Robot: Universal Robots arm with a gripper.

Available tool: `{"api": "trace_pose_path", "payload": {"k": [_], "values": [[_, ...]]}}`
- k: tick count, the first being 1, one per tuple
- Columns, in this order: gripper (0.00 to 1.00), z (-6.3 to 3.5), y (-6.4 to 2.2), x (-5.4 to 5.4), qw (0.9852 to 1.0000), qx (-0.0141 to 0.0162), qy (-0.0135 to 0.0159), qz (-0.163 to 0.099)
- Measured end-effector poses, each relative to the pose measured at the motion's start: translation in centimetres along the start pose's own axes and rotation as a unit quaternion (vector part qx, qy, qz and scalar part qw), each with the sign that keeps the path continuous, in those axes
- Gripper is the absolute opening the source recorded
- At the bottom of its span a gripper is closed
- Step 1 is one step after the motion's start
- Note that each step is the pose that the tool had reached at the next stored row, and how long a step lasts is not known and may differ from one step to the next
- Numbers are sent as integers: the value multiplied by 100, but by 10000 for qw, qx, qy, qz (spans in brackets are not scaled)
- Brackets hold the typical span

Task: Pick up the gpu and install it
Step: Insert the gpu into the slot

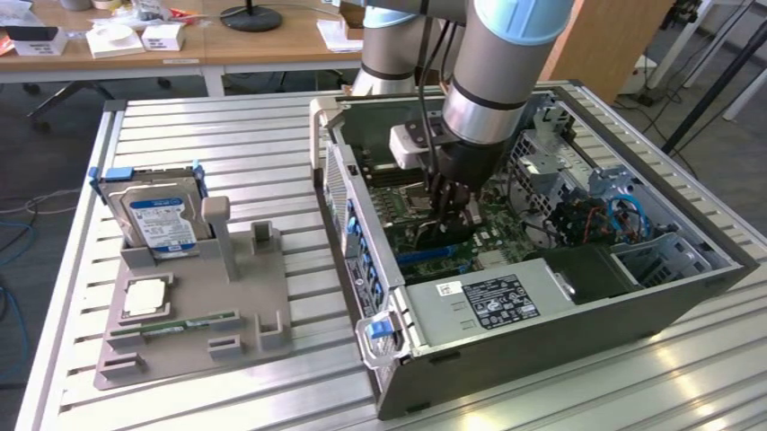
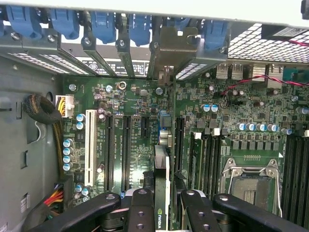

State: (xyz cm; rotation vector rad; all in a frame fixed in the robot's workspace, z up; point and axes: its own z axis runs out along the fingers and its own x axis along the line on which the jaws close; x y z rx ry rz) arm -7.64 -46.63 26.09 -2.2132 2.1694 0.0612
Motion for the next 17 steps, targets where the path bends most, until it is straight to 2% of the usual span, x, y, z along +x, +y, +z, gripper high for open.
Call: {"api": "trace_pose_path", "payload": {"k": [17], "values": [[26,47,0,3,10000,-1,2,0]]}}
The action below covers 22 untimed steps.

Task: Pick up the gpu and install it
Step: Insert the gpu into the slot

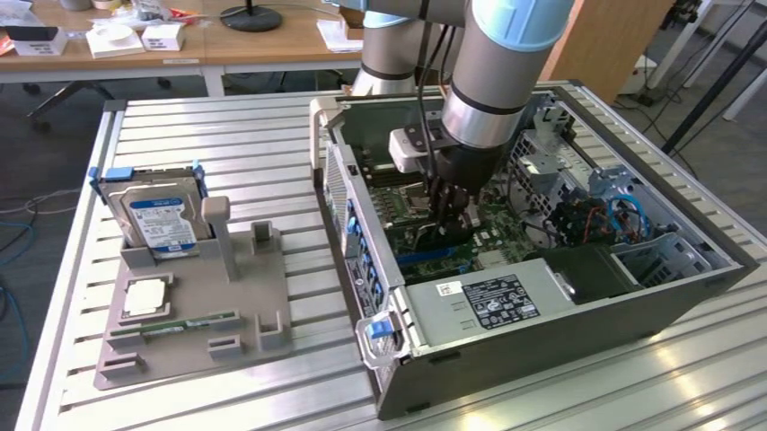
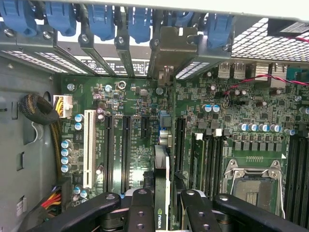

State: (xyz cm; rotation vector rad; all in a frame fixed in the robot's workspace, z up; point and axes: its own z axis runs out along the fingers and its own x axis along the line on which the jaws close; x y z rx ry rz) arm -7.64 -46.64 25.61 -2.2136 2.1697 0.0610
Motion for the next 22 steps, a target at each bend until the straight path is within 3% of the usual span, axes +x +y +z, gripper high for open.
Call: {"api": "trace_pose_path", "payload": {"k": [22], "values": [[26,31,0,0,10000,0,-1,1]]}}
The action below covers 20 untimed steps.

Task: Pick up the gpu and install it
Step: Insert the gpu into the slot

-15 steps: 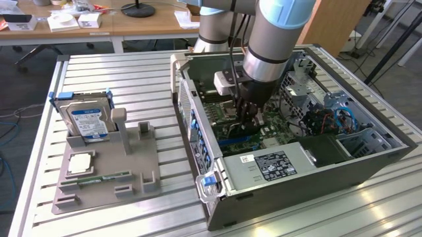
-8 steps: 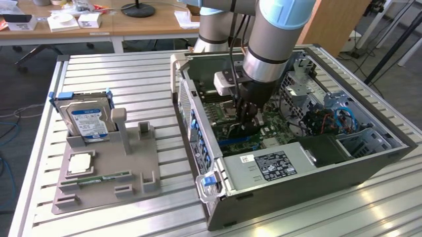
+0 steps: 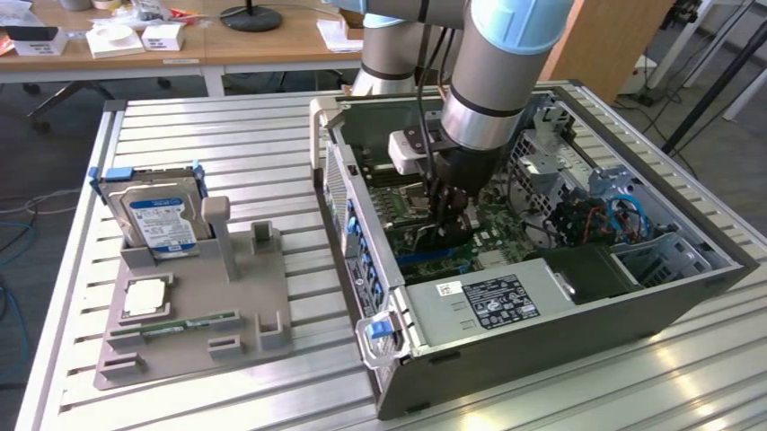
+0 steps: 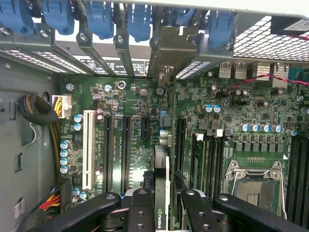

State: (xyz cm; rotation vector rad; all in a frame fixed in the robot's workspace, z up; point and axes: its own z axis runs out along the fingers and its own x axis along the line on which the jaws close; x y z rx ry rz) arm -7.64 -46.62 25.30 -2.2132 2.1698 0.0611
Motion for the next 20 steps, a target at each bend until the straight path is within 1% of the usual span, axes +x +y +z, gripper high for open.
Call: {"api": "trace_pose_path", "payload": {"k": [6,11,16,20], "values": [[26,-3,-1,-1,10000,0,-2,0],[26,-46,-7,-3,10000,-23,-1,2],[26,-52,-13,-3,10000,-39,-1,2],[26,-53,-13,-3,10000,-40,-1,2]]}}
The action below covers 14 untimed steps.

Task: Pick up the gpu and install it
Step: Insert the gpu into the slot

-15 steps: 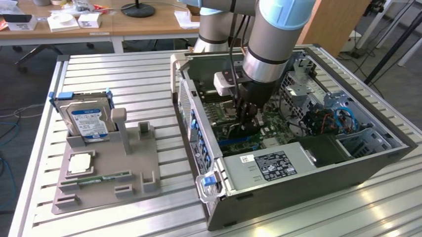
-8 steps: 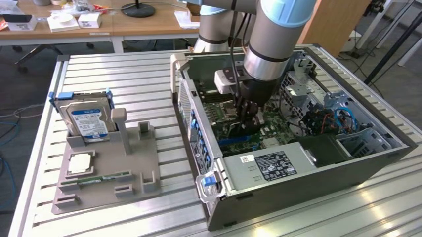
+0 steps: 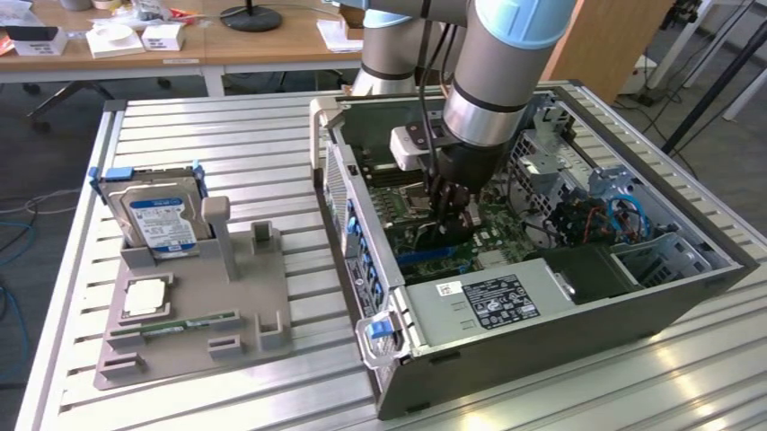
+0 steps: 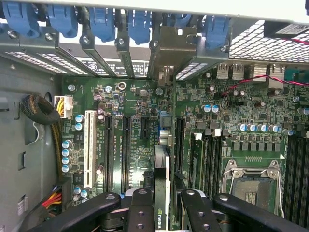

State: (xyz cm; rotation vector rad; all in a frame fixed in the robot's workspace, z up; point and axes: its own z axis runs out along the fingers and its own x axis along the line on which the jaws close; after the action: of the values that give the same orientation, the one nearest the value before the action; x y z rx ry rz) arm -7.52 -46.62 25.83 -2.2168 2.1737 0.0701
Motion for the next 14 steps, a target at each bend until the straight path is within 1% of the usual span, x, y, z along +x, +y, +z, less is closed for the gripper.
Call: {"api": "trace_pose_path", "payload": {"k": [14], "values": [[26,0,-6,6,10000,4,0,64]]}}
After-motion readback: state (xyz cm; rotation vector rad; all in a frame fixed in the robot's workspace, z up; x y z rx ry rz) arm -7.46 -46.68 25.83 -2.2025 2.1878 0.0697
